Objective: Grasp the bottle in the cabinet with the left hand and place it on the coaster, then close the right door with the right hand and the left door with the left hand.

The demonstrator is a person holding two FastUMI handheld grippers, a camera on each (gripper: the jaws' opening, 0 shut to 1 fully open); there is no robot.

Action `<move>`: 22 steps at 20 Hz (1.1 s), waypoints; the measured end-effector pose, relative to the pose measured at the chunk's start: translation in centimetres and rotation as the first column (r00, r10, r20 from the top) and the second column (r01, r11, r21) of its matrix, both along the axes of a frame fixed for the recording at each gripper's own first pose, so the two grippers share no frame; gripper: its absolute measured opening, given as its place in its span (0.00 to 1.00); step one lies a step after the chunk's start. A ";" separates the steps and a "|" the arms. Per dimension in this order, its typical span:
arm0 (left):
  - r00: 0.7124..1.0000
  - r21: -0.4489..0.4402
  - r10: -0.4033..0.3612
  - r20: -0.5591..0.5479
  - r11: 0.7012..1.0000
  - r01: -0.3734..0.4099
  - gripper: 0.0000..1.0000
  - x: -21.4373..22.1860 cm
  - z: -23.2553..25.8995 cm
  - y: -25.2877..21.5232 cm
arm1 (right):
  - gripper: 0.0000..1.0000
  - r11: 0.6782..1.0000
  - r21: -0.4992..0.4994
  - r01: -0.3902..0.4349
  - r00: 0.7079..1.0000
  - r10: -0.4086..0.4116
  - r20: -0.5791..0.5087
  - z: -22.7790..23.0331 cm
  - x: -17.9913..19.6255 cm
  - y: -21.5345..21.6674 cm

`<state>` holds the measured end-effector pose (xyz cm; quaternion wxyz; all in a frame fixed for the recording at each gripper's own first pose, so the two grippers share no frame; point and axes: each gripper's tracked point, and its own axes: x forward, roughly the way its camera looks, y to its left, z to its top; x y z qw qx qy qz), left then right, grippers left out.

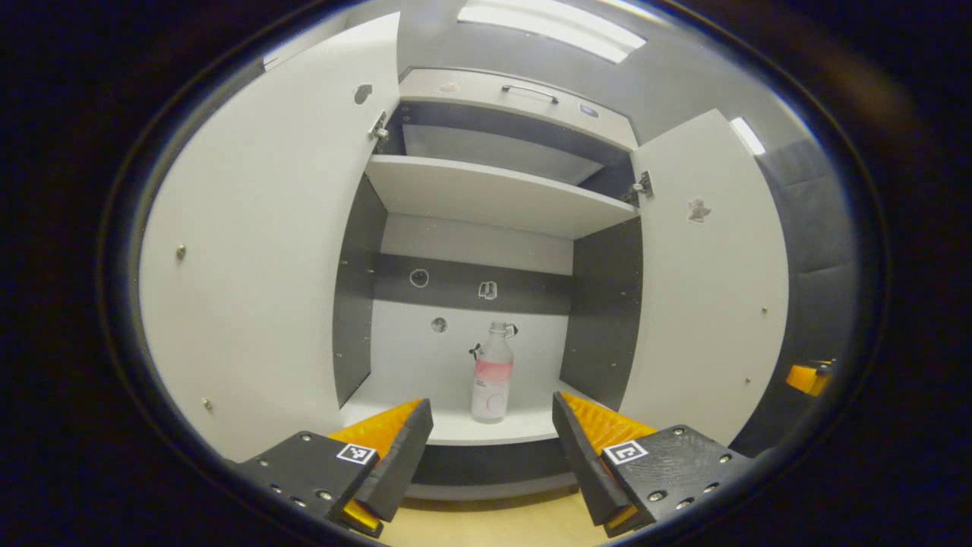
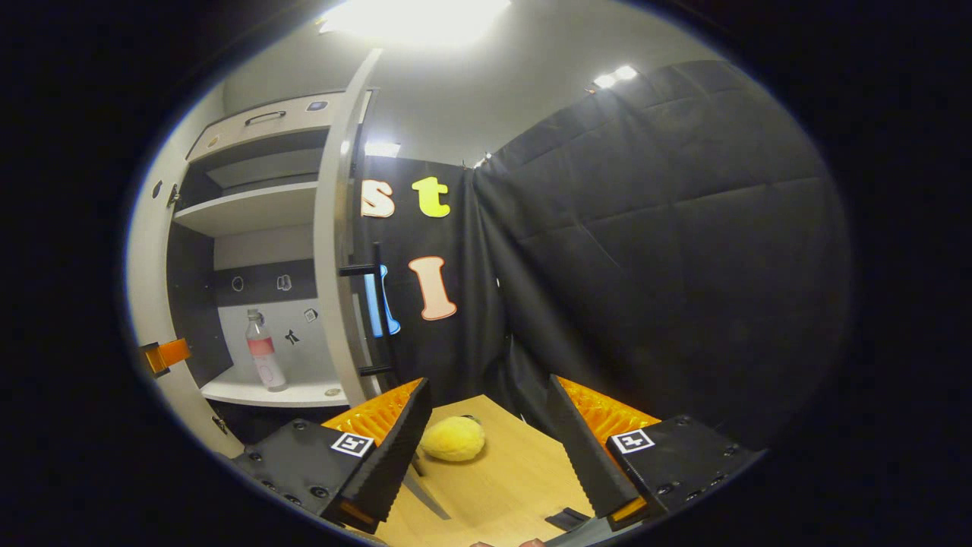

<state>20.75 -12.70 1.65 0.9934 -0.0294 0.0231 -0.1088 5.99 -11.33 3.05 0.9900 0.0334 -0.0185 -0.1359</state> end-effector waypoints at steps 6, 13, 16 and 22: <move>1.000 0.024 0.005 -0.029 1.000 -0.004 0.93 7.4 -0.8 -1.3 | 0.98 0.997 0.039 0.064 0.997 -0.065 0.030 0.4 2.0 -3.3; 0.998 0.052 -0.017 -0.053 0.998 0.019 0.92 14.3 -2.6 -3.4 | 0.92 0.988 0.068 0.142 0.989 -0.144 0.021 -0.9 3.1 -6.0; 0.997 0.072 -0.031 -0.068 0.997 0.036 0.92 17.0 -3.3 -4.1 | 0.98 0.987 0.087 0.135 0.991 -0.136 0.016 -1.4 4.0 -5.8; 0.997 0.162 -0.025 -0.071 0.986 0.036 0.93 20.3 -4.0 -5.2 | 0.98 0.985 0.062 0.161 0.987 -0.161 -0.007 -1.9 4.3 -6.2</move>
